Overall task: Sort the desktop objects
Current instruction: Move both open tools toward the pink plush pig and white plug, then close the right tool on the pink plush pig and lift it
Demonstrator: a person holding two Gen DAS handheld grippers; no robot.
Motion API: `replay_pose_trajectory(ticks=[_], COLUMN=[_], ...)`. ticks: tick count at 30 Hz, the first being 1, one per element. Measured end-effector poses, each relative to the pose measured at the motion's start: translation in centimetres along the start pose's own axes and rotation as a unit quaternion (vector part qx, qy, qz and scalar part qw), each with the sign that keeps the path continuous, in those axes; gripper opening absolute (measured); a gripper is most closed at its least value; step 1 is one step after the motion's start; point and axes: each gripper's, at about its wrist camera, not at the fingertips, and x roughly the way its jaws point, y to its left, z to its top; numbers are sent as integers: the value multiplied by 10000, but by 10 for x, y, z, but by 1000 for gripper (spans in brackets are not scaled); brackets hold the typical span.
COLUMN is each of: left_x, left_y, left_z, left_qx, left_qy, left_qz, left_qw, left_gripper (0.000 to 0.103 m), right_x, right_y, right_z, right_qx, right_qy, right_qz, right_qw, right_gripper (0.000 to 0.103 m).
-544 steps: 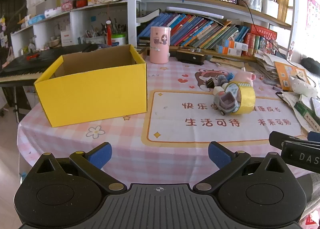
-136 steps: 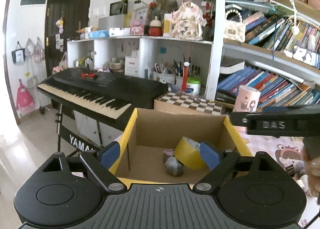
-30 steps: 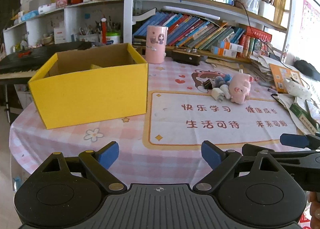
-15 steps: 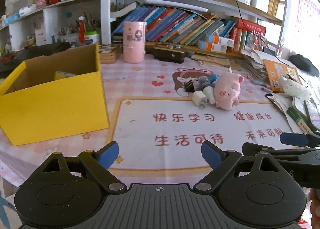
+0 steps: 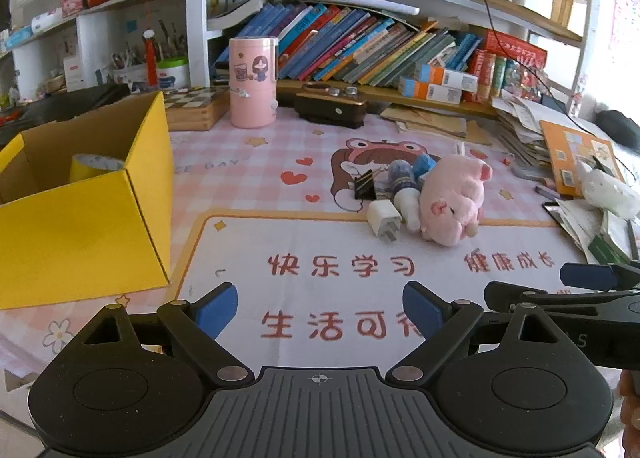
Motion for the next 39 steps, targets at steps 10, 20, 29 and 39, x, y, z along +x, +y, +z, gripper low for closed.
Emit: replay_pose_trajectory(ticks=[10, 20, 29, 39], left_x=[18, 31, 42, 55], left_y=[-14, -20, -20, -26], left_z=[16, 29, 36, 40], left_qx=[-198, -320, -378, -259], left_qy=[-12, -51, 23, 144], left_qz=[378, 705, 900, 765], left_qw=[9991, 9970, 9952, 9966], left_gripper=[92, 92, 92, 92], right_x=[28, 58, 91, 126], right_y=[-19, -31, -41, -42], right_z=[24, 48, 66, 83], right_qx=[-188, -218, 85, 404], right_qy=[-13, -14, 204, 347], right_qz=[343, 572, 577, 700], right_qw=[9992, 9981, 9981, 9961], right_gripper=[82, 82, 83, 90])
